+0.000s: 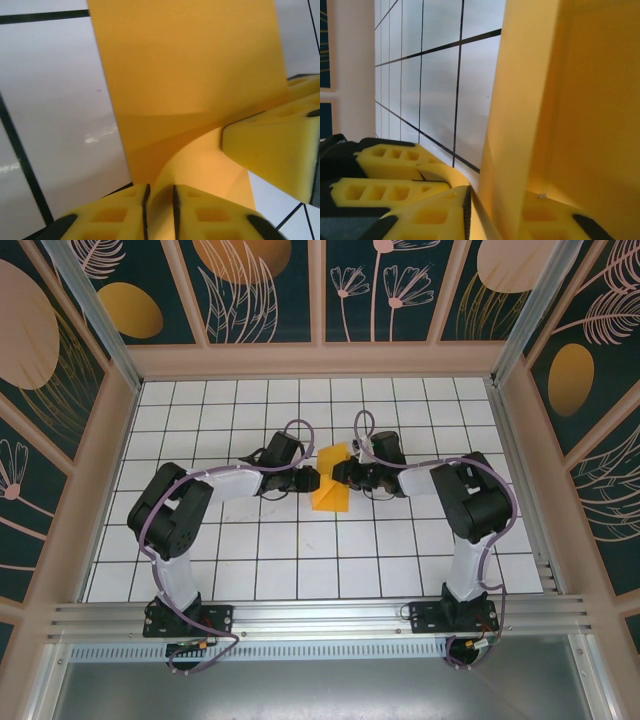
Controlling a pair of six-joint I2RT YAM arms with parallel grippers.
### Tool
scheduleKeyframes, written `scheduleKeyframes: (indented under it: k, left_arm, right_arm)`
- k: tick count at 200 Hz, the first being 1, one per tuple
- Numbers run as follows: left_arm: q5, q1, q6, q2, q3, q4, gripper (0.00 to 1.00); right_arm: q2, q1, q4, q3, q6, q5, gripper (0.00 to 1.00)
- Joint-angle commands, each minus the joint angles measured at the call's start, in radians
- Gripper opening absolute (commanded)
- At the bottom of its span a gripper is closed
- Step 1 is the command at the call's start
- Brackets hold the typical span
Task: Fold a paper plane with a square sheet of paper (fold left side to right side)
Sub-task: Turn over the paper at the center of the table.
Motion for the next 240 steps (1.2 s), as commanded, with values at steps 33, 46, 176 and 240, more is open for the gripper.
scheduleKeyframes:
  k: [33,46,176,240]
  left_arm:
    - [0.039,0.124,-0.058,-0.300,-0.145,0.085,0.72]
    - [0.054,0.150,-0.081,-0.382,-0.178,0.110,0.79]
    - [0.542,0.174,-0.436,-0.518,-0.214,0.591,0.92]
    - [0.575,0.147,-0.493,-0.505,-0.226,0.677,0.71]
  right_arm:
    - [-0.156,-0.084,0.127,-0.055,0.006,-0.075,0.01]
    - [-0.205,-0.126,0.196,-0.084,0.033,-0.119,0.01]
    - [-0.449,-0.080,0.326,0.090,0.169,-0.275,0.01]
    - [-0.400,-0.011,0.388,0.148,0.220,-0.294,0.01]
